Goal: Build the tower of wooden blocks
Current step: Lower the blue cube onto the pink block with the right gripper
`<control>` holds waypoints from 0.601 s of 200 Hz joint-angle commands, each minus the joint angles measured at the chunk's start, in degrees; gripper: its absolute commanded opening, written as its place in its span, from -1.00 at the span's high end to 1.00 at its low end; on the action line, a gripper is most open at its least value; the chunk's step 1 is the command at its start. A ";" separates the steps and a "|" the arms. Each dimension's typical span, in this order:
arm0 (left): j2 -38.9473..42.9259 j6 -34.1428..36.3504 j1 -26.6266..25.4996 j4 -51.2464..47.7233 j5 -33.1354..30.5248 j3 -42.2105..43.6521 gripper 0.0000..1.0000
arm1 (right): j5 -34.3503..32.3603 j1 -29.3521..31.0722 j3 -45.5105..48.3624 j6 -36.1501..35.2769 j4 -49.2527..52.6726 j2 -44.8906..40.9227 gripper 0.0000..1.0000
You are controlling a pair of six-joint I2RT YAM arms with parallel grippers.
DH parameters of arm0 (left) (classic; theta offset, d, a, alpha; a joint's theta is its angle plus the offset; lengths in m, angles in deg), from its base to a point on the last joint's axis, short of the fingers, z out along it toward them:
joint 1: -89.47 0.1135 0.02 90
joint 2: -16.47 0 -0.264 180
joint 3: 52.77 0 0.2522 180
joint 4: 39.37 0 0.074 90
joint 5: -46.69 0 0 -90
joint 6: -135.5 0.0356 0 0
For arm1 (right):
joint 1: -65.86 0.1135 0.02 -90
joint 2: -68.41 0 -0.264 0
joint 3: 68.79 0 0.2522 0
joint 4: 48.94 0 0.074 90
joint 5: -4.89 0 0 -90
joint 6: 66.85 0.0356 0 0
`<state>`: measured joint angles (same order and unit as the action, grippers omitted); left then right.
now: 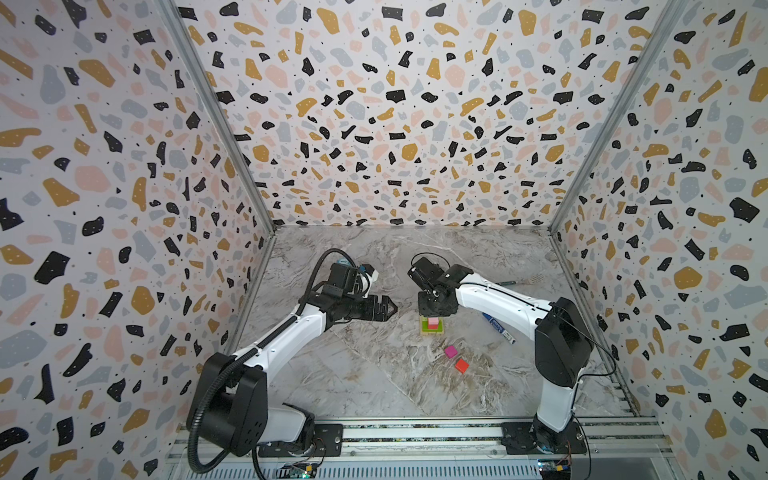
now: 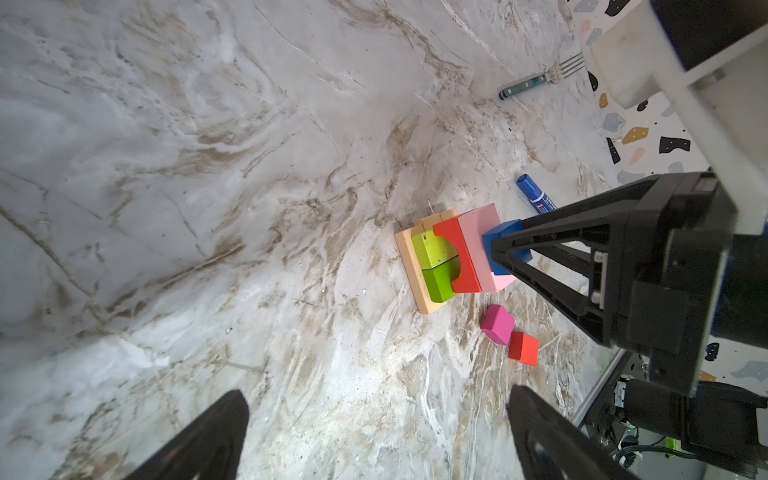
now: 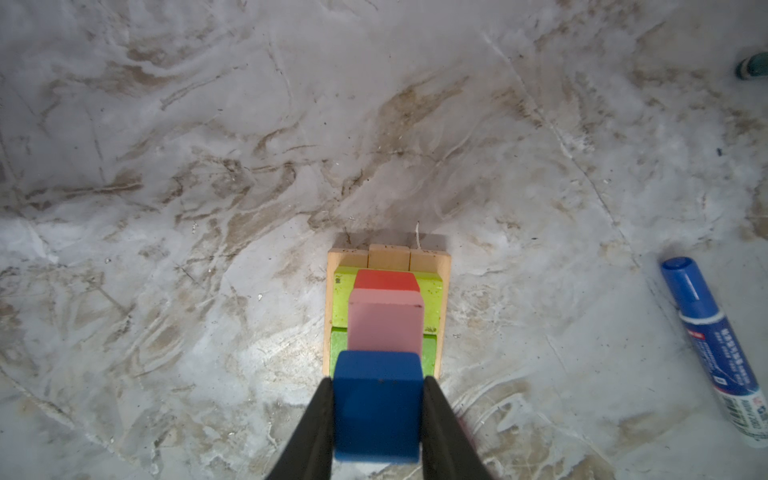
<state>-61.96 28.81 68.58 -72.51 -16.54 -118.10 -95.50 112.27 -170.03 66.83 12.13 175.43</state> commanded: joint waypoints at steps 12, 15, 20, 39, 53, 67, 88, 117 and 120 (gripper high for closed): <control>0.83 0.08 0.25 0.79 0.69 0.42 -0.97 | -1.36 -0.01 0.38 0.44 0.54 -0.68 0.46; 0.83 0.08 0.29 0.75 0.67 0.42 -0.97 | -1.37 -0.01 0.39 0.43 0.55 -0.67 0.46; 0.83 0.08 0.29 0.74 0.68 0.42 -0.97 | -1.37 -0.01 0.40 0.44 0.53 -0.69 0.46; 0.79 0.08 0.31 0.77 0.72 0.42 -0.97 | -1.38 -0.09 0.54 0.45 0.53 -0.67 0.46; 0.82 0.10 0.29 0.74 0.66 0.44 -0.97 | -1.26 -0.09 0.82 0.40 0.25 -0.85 0.45; 0.81 0.08 0.25 0.79 0.66 0.43 -0.97 | -1.12 -0.09 0.99 0.38 0.21 -0.88 0.45; 0.76 0.08 0.30 0.80 0.66 0.46 -0.97 | -0.88 -0.09 1.08 0.41 0.02 -0.85 0.45; 0.78 0.04 0.26 0.75 0.68 0.35 -0.97 | -0.51 -0.09 1.09 0.32 -0.16 -0.87 0.42; 0.84 0.09 0.28 0.74 0.67 0.38 -0.97 | -0.51 -0.09 1.09 0.28 -0.12 -0.89 0.41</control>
<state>-61.96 28.81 68.58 -72.51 -16.54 -118.10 -95.83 112.27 -169.29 66.83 11.30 175.43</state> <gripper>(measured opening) 0.984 0.323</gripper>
